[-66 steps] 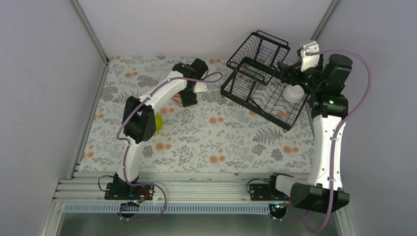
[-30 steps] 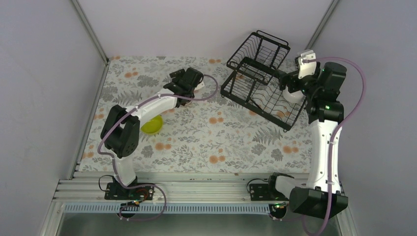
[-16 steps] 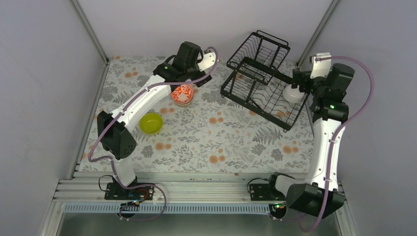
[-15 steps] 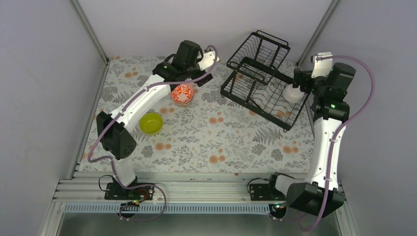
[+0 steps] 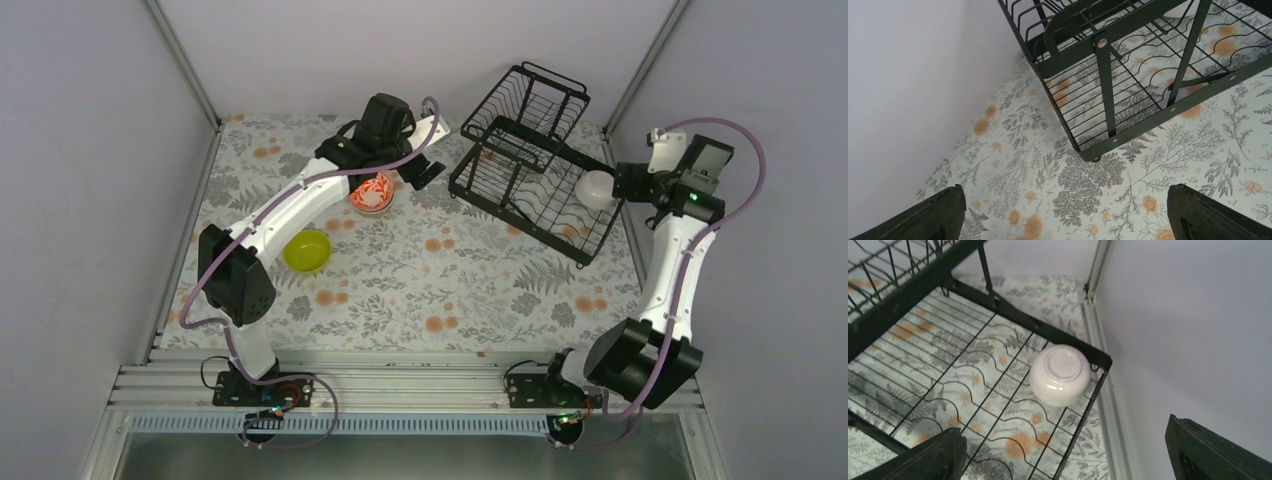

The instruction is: Unload the bowls from the dish rack

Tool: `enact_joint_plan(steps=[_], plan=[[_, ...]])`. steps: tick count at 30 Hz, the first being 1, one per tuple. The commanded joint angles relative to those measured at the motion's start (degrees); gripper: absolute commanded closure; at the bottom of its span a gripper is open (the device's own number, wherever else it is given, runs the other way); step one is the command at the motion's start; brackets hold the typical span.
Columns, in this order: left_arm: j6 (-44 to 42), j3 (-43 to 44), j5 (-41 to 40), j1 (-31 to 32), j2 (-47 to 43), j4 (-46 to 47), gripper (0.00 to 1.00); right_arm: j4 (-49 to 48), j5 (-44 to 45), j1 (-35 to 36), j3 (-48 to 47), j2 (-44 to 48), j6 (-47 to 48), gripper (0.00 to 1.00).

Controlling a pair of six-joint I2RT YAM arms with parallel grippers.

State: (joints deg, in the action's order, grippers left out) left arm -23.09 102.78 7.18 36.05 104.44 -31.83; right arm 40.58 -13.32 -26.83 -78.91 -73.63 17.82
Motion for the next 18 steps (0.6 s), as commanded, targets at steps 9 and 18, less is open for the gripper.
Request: enact_joint_plan(steps=[9,18], plan=[[0.94,-6.19,2.91,-1.8,-5.54,9.72,0.0,4.39,-6.01,-0.23,0.81,-12.63,8.75,0.07],[-0.02,-12.87,3.28,-3.28,-7.75,13.85,0.0,-4.91,3.23,3.51,4.64,-19.76,13.8,0.03]])
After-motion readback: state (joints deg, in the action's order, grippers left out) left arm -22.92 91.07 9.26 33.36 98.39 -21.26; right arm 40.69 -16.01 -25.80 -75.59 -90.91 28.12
